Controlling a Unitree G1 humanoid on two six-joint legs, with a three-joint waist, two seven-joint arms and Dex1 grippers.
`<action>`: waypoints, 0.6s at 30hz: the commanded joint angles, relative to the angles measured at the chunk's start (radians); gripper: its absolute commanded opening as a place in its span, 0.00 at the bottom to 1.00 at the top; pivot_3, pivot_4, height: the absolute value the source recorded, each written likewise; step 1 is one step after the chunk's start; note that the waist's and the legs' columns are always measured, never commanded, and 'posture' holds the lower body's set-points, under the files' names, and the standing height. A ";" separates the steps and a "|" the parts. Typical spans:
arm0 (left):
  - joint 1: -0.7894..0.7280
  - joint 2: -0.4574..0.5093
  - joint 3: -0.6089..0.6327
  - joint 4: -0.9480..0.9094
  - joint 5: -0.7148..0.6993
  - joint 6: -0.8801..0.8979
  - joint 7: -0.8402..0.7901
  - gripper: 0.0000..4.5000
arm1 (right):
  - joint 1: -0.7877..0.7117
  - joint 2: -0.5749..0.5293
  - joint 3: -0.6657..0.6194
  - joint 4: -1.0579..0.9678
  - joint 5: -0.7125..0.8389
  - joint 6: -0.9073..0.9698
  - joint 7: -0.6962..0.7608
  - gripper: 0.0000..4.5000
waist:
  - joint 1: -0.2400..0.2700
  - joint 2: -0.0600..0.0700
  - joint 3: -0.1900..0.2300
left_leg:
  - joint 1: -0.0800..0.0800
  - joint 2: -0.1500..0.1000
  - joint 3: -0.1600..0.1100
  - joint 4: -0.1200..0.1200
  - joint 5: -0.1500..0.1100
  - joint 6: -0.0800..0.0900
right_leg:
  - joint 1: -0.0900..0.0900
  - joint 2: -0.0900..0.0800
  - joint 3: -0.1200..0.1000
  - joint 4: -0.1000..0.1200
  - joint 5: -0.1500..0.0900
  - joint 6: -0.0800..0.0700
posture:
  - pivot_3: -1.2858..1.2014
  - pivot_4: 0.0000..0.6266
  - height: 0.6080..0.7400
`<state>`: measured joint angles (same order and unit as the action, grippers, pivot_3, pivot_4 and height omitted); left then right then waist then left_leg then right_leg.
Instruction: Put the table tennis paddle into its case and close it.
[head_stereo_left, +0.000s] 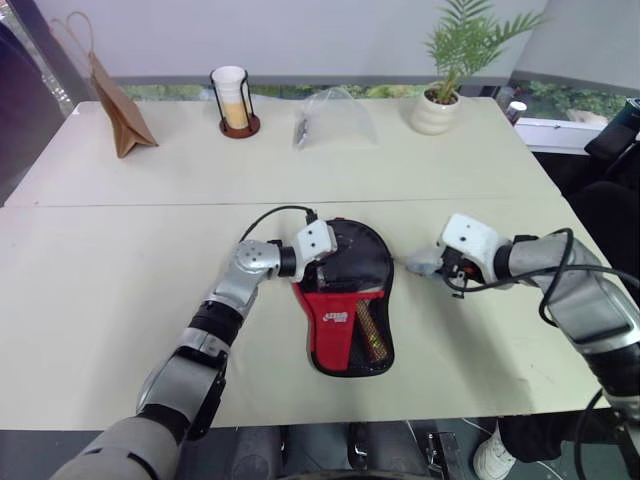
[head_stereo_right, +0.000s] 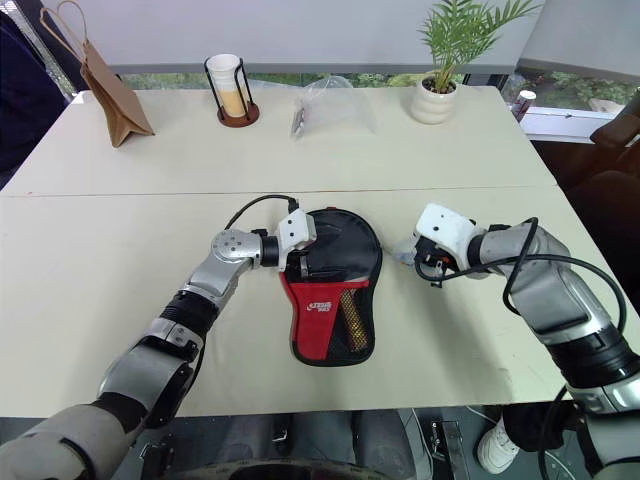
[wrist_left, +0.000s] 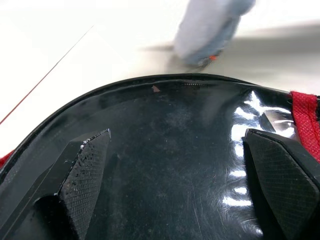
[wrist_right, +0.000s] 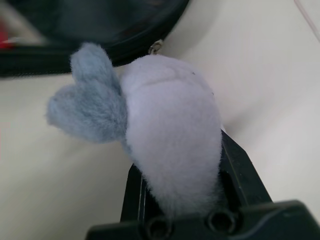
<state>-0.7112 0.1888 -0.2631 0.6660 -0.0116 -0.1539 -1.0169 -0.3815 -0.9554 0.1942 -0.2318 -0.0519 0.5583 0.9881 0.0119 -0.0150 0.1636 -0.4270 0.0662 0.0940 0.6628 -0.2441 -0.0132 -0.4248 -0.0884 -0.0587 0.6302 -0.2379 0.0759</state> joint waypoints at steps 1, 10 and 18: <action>0.045 0.021 -0.038 0.048 0.054 0.034 0.013 1.00 | 0.069 -0.059 -0.049 -0.095 0.036 -0.027 0.053 0.04 | 0.001 0.000 0.000 | 0.000 0.000 0.000 0.000 0.000 0.000 | 0.000 0.000 0.000 0.000 0.000 0.000 | 0.52 0.24 1.00; 0.045 0.022 -0.042 0.055 0.060 0.030 0.023 1.00 | 0.183 -0.141 -0.085 -0.176 0.069 -0.154 0.122 0.04 | 0.001 0.000 0.000 | 0.001 0.000 -0.002 0.000 0.000 0.000 | 0.001 0.000 -0.001 -0.001 0.000 0.000 | 0.52 0.24 1.00; 0.049 0.025 -0.045 0.047 0.059 0.037 0.028 1.00 | 0.280 -0.221 -0.117 -0.202 0.080 -0.280 0.177 0.04 | 0.005 0.000 0.000 | 0.000 -0.001 -0.003 0.000 0.000 0.000 | 0.003 0.000 -0.002 -0.002 0.000 0.000 | 0.52 0.24 1.00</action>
<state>-0.7032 0.1845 -0.2785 0.6557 -0.0118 -0.1550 -1.0005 -0.1255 -1.1442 0.0910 -0.4147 0.0174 0.2942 1.1131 0.0165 -0.0154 0.1635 -0.4265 0.0656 0.0908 0.6629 -0.2442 -0.0134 -0.4216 -0.0886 -0.0606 0.6283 -0.2384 0.0762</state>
